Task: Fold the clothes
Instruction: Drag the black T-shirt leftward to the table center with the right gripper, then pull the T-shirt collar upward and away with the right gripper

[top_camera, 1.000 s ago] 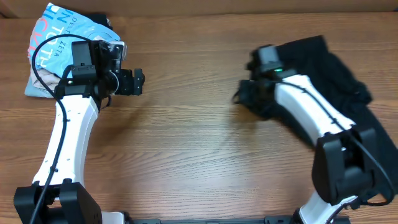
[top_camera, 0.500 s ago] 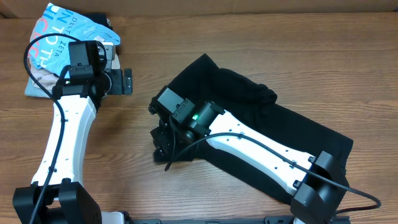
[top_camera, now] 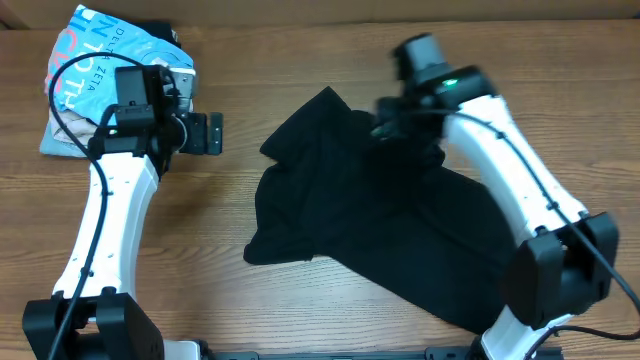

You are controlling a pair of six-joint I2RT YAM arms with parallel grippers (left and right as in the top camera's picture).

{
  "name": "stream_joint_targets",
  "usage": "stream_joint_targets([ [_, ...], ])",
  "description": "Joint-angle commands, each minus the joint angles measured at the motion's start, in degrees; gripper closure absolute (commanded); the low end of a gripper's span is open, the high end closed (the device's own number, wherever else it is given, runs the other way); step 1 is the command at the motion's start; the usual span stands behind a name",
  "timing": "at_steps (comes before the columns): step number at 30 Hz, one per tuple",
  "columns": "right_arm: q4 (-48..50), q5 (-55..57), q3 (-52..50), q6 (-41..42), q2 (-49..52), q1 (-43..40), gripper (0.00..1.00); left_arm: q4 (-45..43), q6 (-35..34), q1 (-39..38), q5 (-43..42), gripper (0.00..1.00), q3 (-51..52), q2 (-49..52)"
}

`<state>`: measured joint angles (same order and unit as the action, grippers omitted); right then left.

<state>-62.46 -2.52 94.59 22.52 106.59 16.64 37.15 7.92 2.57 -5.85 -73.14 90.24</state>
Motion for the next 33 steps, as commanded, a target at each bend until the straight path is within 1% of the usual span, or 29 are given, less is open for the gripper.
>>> stream_joint_targets([
  [1,2.82,-0.55,-5.35,1.84,-0.04,-4.52,0.40,-0.72,1.53,-2.23,-2.08,0.00,-1.27,0.55],
  [4,7.78,-0.57,-10.49,3.32,-0.04,-6.64,0.44,-1.62,1.49,-3.30,-2.10,0.00,-1.25,0.74],
  [7,13.68,-0.48,-15.58,4.24,-0.04,-6.75,0.46,-2.34,1.49,-3.80,-2.10,0.00,-1.25,1.22],
  [13,24.55,0.00,-23.54,6.29,-0.04,-6.75,0.56,-2.45,1.05,-3.82,-2.12,0.01,-1.25,2.62],
  [15,27.15,-0.11,-25.40,6.29,-0.04,-6.69,0.58,-2.43,1.05,-3.85,-2.12,0.01,-1.25,3.19],
  [18,28.63,-0.09,-26.40,6.27,0.00,-6.64,0.61,-2.40,0.98,-3.85,-2.14,0.01,-1.25,4.22],
  [20,29.31,-0.09,-26.40,6.27,0.00,-6.64,0.67,-2.38,0.81,-3.85,-2.16,0.01,-1.25,4.81],
  [22,30.27,-0.11,-26.40,6.25,0.00,-6.64,0.76,-2.29,0.81,-3.85,-2.19,0.01,-1.25,5.33],
  [25,31.26,-0.20,-26.40,6.27,0.00,-6.64,0.86,-2.08,0.83,-3.85,-2.16,0.02,-1.25,5.55],
  [27,31.36,-0.57,-26.40,6.25,0.02,-6.62,0.95,-2.01,0.83,-3.85,-2.16,0.02,-1.25,5.57],
  [30,31.61,-0.55,-26.40,6.23,0.02,-6.47,0.96,-2.05,0.83,-3.85,-2.16,0.02,-1.25,5.57],
  [33,35.50,-0.52,-26.32,5.03,0.02,-6.49,0.96,-2.08,0.83,-3.82,-2.14,0.02,-1.25,5.57],
])
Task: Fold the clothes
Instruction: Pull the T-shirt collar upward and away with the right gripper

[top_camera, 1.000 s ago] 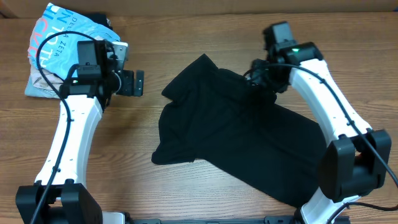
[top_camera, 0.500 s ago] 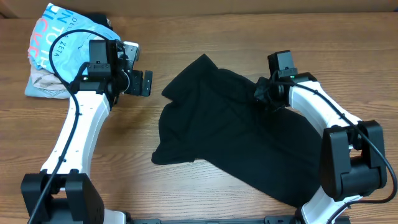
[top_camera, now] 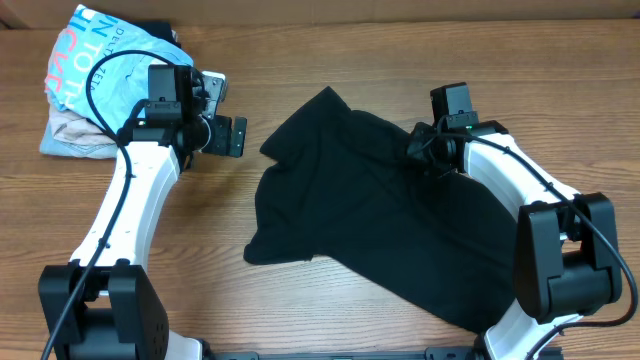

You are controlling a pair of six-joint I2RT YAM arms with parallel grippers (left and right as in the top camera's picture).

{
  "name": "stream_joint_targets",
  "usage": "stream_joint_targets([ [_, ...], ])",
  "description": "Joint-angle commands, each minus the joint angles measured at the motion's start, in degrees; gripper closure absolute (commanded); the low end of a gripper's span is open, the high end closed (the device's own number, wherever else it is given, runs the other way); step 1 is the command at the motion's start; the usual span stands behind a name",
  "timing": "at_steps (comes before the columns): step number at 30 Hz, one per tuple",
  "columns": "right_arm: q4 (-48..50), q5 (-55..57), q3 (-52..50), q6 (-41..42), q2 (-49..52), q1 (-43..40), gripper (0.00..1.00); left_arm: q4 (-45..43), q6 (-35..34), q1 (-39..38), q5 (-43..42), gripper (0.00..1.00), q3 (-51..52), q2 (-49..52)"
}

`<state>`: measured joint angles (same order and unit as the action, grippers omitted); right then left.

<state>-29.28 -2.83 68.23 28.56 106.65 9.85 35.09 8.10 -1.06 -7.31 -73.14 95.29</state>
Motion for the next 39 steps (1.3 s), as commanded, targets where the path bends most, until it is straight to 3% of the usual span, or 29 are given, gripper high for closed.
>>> stream_joint_targets([
  [1,4.83,-0.20,0.22,-1.84,-0.04,0.15,0.96,-0.09,0.66,-0.20,-0.68,0.02,-1.25,0.52],
  [11,31.02,8.96,3.87,-6.56,0.24,-0.98,0.96,-2.64,0.68,-0.20,-1.44,0.03,-1.25,0.55],
  [18,45.70,11.41,4.63,-8.66,6.51,-1.77,0.96,-4.24,0.68,-0.22,-1.57,0.04,-1.25,0.61],
  [28,42.47,6.95,22.73,-8.63,21.57,-8.28,0.96,-5.68,0.68,-0.22,-1.75,0.05,-1.25,0.68],
  [36,39.01,2.82,32.74,-8.72,23.34,-10.86,0.96,-7.13,0.68,-0.22,-1.79,0.05,-1.25,0.98],
  [37,38.03,2.38,33.92,-8.87,23.34,-10.88,0.93,-7.34,0.68,-0.22,-1.79,0.05,-1.25,0.98],
  [38,37.38,2.19,34.77,-8.90,23.34,-10.88,0.79,-7.52,0.66,-0.22,-1.79,0.04,-1.25,0.98],
  [39,36.39,1.95,35.60,-8.90,23.34,-10.88,0.52,-7.72,0.66,-0.22,-1.79,0.03,-1.25,0.98],
])
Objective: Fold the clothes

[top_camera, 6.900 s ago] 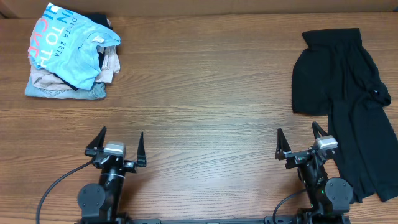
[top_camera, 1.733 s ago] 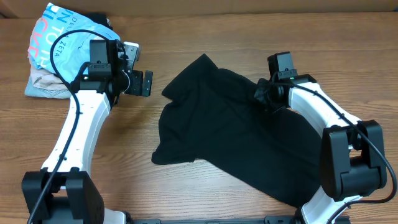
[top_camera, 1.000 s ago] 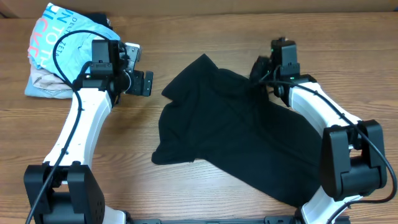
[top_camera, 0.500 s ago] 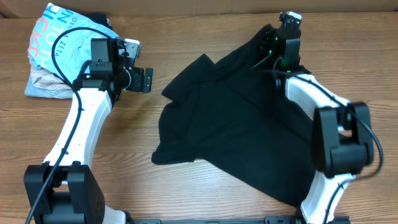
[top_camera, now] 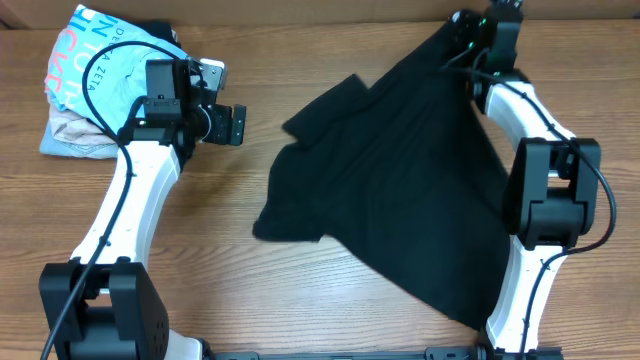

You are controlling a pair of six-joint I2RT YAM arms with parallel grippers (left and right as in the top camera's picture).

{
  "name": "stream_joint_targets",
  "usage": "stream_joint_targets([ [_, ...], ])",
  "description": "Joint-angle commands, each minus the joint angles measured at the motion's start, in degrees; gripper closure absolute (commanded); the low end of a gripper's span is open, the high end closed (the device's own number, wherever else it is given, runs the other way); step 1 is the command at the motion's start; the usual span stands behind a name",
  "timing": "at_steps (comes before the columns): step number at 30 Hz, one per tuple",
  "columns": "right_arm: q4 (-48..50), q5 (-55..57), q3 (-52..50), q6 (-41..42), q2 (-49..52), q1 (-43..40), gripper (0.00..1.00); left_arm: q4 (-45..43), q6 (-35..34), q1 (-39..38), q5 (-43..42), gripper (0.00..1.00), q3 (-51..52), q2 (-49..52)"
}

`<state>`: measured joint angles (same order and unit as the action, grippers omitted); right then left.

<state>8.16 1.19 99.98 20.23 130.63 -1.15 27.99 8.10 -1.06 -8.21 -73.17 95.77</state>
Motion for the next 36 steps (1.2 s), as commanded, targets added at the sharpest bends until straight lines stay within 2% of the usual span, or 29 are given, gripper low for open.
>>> stream_joint_targets([
  [1,-1.92,-2.21,4.48,-0.59,-0.63,0.11,0.06,-0.68,0.68,-0.22,-0.90,0.03,-1.22,0.50],
  [2,-3.32,-2.21,5.05,-0.59,-0.63,0.11,0.00,-0.74,0.66,-0.22,-0.90,0.02,-1.22,0.50],
  [8,-19.89,-2.16,7.10,-0.61,-4.94,0.11,0.00,-0.74,0.68,-0.26,-0.90,0.00,-1.22,0.50],
  [14,-49.64,-0.63,7.13,-0.63,-15.80,-0.44,0.00,0.00,0.92,-0.59,-1.07,0.00,-1.22,0.50],
  [18,-70.71,6.99,7.13,9.79,-21.57,-2.43,0.00,0.68,2.23,-0.57,-1.05,0.00,-1.18,0.50],
  [21,-81.99,11.98,7.13,18.34,-23.76,-5.05,0.00,0.55,2.23,-0.57,-0.83,0.00,-1.18,0.50],
  [24,-87.19,13.33,7.06,21.86,-24.02,-7.67,0.00,0.46,2.21,-0.59,-0.85,0.00,-1.18,0.50],
  [28,-88.17,12.98,3.72,22.01,-24.02,-10.86,0.00,0.48,2.19,-0.57,-0.85,0.00,-1.18,0.50],
  [31,-86.31,12.09,-1.81,21.55,-24.02,-13.55,0.00,0.68,2.19,-0.57,-0.83,0.00,-1.18,0.50],
  [36,-79.21,4.44,-11.19,15.13,-24.02,-18.78,0.00,0.92,2.19,-0.57,-0.85,0.00,-1.18,0.50],
])
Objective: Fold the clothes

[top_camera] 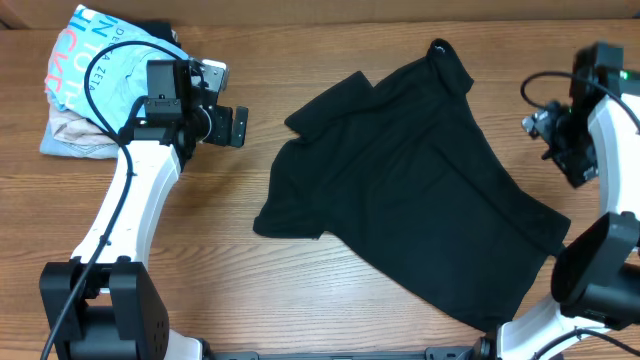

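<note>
A black shirt [410, 190] lies spread across the middle and right of the table. One sleeve [330, 100] points to the upper left, and a bunched corner [442, 55] lies near the far edge. My right gripper [545, 128] hovers over bare wood just right of the shirt; it looks open and holds nothing. My left gripper [230, 127] is open, left of the shirt and well apart from it, holding nothing.
A pile of other clothes sits at the far left: a light blue printed shirt [100, 55] on top of a beige cloth [65, 135]. The left arm's wrist is beside this pile. Bare wooden table [300, 290] shows in front of and left of the black shirt.
My right gripper has let go of the shirt's upper part at the far edge and now sits to the right, off the cloth. The shirt has settled flatter. The left arm has not moved.
The shirt first lay crumpled with my right gripper above its upper part. Then the gripper was down on that part. Then it held the cloth stretched at the far edge, spreading the shirt. Now the shirt lies spread and free. The left gripper shifted slightly right early, then stayed.
</note>
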You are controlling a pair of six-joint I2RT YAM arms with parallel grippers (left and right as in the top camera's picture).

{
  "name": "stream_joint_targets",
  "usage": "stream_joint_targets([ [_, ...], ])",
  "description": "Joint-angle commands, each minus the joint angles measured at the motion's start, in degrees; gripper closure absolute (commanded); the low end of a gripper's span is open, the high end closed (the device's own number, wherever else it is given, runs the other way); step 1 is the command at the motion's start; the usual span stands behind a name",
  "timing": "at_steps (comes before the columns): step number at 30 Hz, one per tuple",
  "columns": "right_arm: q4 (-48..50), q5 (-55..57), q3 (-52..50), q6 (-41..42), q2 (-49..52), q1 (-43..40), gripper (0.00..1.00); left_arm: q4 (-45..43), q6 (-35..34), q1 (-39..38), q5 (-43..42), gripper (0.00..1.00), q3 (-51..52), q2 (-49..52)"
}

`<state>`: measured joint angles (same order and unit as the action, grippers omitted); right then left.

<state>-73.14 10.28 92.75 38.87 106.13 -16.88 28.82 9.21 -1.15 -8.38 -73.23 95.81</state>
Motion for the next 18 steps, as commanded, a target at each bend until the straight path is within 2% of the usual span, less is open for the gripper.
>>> stream_joint_targets([
  [1,4.26,-7.58,-6.34,-6.27,0.48,-4.98,0.00,0.07,1.09,-0.48,-0.66,0.00,-1.11,0.46],
  [9,2.29,-11.98,-10.38,-14.32,0.48,-14.80,0.00,0.11,1.05,-0.48,-0.68,0.00,-1.11,0.46],
  [18,6.12,-15.56,-21.31,-14.69,0.48,-18.21,0.01,0.48,1.07,-0.48,-0.63,0.00,-1.11,0.46],
])
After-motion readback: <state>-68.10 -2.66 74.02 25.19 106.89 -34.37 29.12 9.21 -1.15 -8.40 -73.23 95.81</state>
